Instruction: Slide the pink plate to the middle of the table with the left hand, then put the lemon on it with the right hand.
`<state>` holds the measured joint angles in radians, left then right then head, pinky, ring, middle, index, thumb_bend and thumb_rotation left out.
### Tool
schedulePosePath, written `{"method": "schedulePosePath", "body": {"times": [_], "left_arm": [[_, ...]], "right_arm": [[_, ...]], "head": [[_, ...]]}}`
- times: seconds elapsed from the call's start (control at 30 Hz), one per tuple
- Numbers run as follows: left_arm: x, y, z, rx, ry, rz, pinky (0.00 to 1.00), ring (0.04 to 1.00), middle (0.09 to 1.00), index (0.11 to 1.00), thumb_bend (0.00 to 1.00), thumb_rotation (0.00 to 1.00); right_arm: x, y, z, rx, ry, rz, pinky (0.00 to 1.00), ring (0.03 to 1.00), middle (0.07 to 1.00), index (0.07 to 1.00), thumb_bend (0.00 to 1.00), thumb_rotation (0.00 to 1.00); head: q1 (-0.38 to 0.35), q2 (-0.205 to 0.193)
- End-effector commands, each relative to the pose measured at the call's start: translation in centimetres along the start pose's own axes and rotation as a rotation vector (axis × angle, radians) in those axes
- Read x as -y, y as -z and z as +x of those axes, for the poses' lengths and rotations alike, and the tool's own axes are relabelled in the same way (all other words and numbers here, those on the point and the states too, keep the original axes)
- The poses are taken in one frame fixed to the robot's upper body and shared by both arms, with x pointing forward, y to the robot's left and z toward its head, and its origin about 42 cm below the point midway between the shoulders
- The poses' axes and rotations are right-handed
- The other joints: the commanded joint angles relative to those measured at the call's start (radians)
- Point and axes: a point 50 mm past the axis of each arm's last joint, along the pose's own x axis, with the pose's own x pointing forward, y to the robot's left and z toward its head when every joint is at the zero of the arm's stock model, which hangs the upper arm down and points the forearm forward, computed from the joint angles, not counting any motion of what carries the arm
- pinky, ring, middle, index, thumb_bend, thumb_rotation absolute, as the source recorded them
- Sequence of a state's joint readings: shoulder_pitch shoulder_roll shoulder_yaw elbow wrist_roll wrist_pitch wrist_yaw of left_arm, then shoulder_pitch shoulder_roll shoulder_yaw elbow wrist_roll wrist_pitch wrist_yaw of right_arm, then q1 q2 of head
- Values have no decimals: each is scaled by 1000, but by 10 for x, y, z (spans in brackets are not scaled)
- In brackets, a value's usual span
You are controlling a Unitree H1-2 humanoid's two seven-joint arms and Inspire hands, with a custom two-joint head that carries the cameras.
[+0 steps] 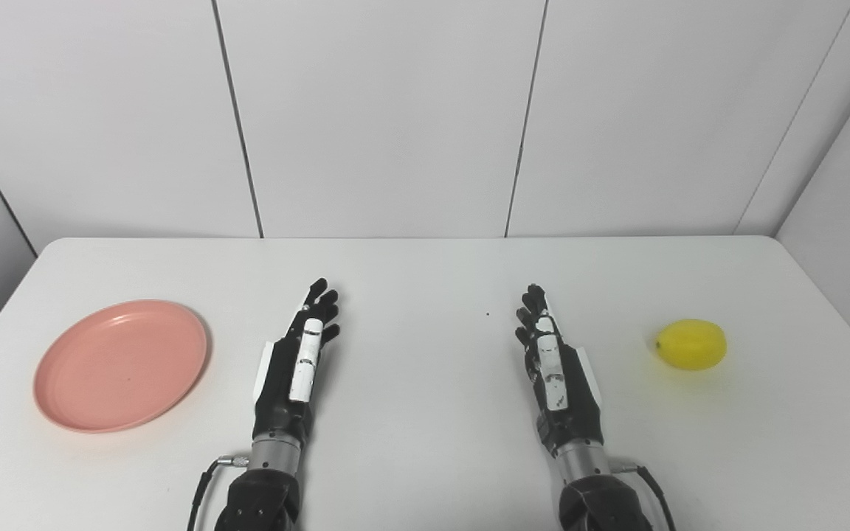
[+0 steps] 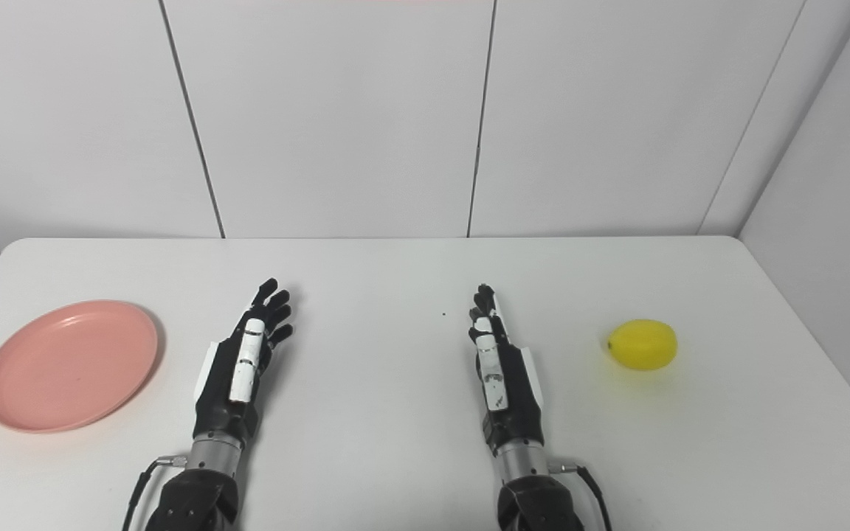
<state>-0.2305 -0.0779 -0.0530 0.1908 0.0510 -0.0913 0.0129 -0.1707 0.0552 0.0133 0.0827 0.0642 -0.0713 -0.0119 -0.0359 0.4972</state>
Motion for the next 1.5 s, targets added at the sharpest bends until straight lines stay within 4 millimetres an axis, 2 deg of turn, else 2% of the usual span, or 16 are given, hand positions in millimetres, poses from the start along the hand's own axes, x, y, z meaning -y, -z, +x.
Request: {"method": "schedulePosePath", "body": {"times": [0.0, 0.03, 0.07, 0.1, 0.13, 0.17, 0.3, 0.43, 0.63, 0.83, 0.97, 1.27, 1.33, 1.47], "left_arm": [[1, 23, -17, -70, 24, -3, 946, 967, 966, 952, 518, 1000], [7, 26, -18, -72, 43, -17, 949, 970, 970, 956, 519, 1000], [11, 27, -18, -74, 55, -27, 978, 991, 991, 981, 540, 1000], [16, 30, -18, -79, 60, -39, 983, 994, 994, 986, 544, 1000], [20, 31, -17, -83, 63, -46, 994, 998, 998, 989, 548, 1000], [25, 33, -16, -87, 62, -52, 998, 1000, 1000, 990, 545, 1000], [37, 39, -13, -95, 53, -53, 1000, 1000, 1000, 986, 535, 1000], [46, 45, -11, -82, 47, -49, 1000, 1000, 1000, 997, 517, 1000], [45, 47, -8, -61, 49, -36, 1000, 1000, 1000, 991, 505, 1000], [39, 39, -5, -38, 33, -61, 1000, 1000, 1000, 987, 509, 1000], [32, 24, -1, 11, 29, -87, 1000, 1000, 1000, 989, 536, 1000], [5, -29, 7, 148, -6, -32, 990, 992, 980, 971, 559, 1000], [-2, -37, 10, 176, -28, -2, 960, 976, 973, 965, 557, 1000], [-15, -49, 13, 191, -61, 20, 976, 966, 959, 950, 563, 1000]], "right_arm": [[8, -14, -1, 47, 3, -6, 1000, 979, 981, 976, 672, 1000], [13, -15, -4, 51, -2, -8, 1000, 978, 980, 976, 670, 1000], [17, -17, -6, 54, -6, -9, 1000, 986, 988, 988, 646, 1000], [22, -18, -9, 58, -9, -7, 1000, 988, 990, 990, 642, 1000], [25, -19, -11, 61, -12, -5, 1000, 995, 994, 996, 605, 1000], [29, -20, -12, 66, -5, 0, 1000, 996, 993, 996, 575, 1000], [38, -21, -14, 77, 5, 1, 1000, 996, 991, 991, 543, 1000], [39, -25, -15, 78, -6, 2, 1000, 1000, 1000, 1000, 521, 1000], [36, -28, -14, 82, -2, 9, 1000, 1000, 1000, 1000, 496, 1000], [31, -29, -16, 79, 15, 20, 1000, 1000, 1000, 1000, 458, 1000], [30, -29, -16, 79, 13, 30, 1000, 1000, 1000, 1000, 458, 1000], [30, -29, -16, 79, 17, 25, 1000, 1000, 1000, 1000, 396, 1000], [31, -29, -16, 74, 18, 23, 1000, 1000, 1000, 1000, 393, 1000], [33, -31, -15, 72, 14, 18, 1000, 1000, 1000, 1000, 379, 1000]], "head": [[11, -2], [95, -27], [95, -27], [171, -46], [171, -46], [234, -64], [287, -90], [290, -94], [276, -99], [278, -108], [279, -112], [317, -134], [322, -138], [328, -141]]}}
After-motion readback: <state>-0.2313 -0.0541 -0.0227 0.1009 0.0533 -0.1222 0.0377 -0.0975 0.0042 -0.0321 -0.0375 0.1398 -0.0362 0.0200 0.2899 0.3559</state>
